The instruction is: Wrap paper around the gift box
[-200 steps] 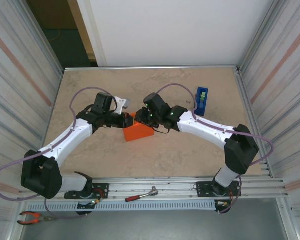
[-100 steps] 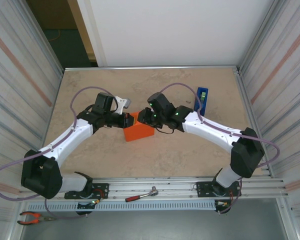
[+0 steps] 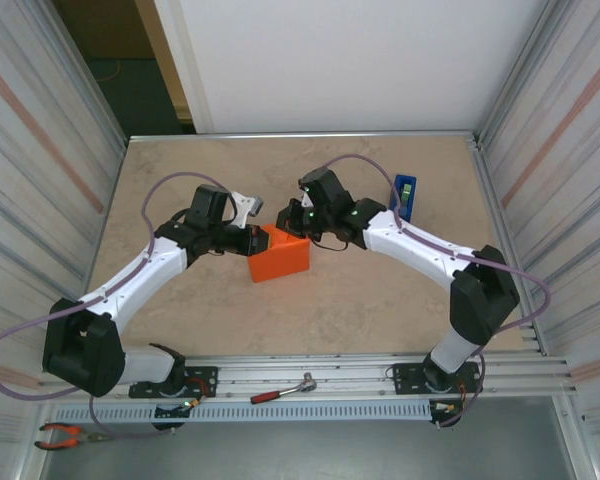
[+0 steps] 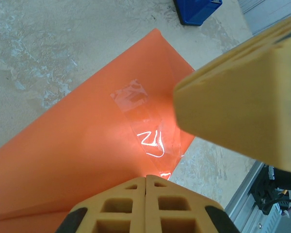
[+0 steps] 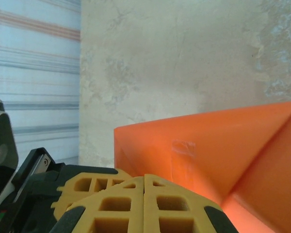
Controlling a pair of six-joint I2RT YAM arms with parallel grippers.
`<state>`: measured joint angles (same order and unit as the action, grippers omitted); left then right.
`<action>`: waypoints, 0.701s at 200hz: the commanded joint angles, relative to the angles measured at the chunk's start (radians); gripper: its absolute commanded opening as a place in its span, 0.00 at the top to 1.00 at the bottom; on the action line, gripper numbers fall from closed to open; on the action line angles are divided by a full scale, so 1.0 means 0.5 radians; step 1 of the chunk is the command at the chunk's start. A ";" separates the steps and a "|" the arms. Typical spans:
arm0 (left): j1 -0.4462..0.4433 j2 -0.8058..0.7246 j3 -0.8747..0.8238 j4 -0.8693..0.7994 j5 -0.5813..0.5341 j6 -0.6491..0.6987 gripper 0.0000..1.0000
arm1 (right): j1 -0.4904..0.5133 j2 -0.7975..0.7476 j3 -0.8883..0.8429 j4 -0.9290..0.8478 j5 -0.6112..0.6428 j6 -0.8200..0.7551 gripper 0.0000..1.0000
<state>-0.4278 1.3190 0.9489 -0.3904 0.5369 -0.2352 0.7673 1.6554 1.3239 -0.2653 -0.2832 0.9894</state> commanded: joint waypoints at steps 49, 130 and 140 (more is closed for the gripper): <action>-0.054 0.102 -0.078 -0.200 -0.131 0.047 1.00 | -0.059 0.106 0.063 0.092 -0.157 -0.031 1.00; -0.059 0.097 -0.079 -0.202 -0.119 0.050 1.00 | -0.075 0.128 -0.001 0.128 -0.204 -0.013 1.00; -0.057 0.093 -0.079 -0.202 -0.115 0.053 1.00 | -0.079 0.122 -0.049 0.153 -0.202 0.001 1.00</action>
<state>-0.4343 1.3182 0.9501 -0.3904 0.5224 -0.2321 0.7307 1.7016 1.3254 -0.2119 -0.3649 0.9894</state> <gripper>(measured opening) 0.062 0.064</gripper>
